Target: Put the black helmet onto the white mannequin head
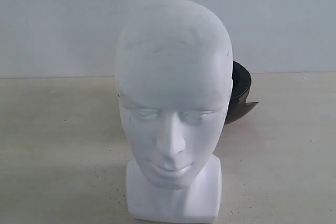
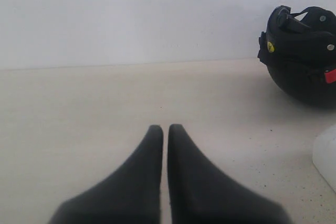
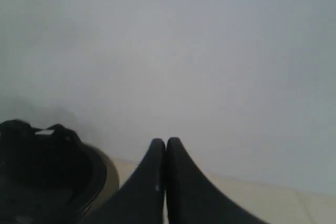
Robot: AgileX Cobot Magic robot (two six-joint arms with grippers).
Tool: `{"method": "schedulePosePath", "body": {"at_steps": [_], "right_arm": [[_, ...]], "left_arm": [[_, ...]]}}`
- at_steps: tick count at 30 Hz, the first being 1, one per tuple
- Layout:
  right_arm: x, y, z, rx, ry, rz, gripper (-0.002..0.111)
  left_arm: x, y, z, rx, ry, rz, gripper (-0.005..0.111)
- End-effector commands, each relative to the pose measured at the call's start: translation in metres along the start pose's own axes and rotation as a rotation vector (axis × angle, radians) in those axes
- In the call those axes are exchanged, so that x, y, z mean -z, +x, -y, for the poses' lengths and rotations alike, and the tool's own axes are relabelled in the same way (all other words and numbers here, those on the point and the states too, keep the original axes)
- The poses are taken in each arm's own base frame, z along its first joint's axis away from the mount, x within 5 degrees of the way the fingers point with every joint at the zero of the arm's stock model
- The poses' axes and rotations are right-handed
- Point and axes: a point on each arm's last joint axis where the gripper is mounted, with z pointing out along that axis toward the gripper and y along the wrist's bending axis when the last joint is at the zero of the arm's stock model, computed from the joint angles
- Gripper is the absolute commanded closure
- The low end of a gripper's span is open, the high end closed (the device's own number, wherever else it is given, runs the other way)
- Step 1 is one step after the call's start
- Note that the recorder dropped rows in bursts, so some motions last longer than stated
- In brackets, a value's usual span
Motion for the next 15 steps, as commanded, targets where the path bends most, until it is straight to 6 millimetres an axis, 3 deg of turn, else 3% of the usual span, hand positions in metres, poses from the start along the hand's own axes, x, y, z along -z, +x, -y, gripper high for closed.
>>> {"method": "schedulePosePath", "body": {"at_steps": [1,3,9,15], "right_arm": [[-0.071,0.002,0.004,-0.172,0.001,-0.09,0.108],[-0.095,0.011,0.007,-0.297,0.035,-0.089,0.108],[-0.144,0.038,0.0,-0.261,-0.032,-0.311,0.108],[-0.199,0.019,-0.008,-0.344,-0.18,-0.561,0.108]], "left_arm": [[0.0,0.001,0.0,-0.01,0.004,-0.002,0.102],[0.0,0.001,0.0,-0.01,0.004,-0.002,0.102],[0.0,0.001,0.0,-0.01,0.004,-0.002,0.102],[0.0,0.001,0.0,-0.01,0.004,-0.002,0.102]]}}
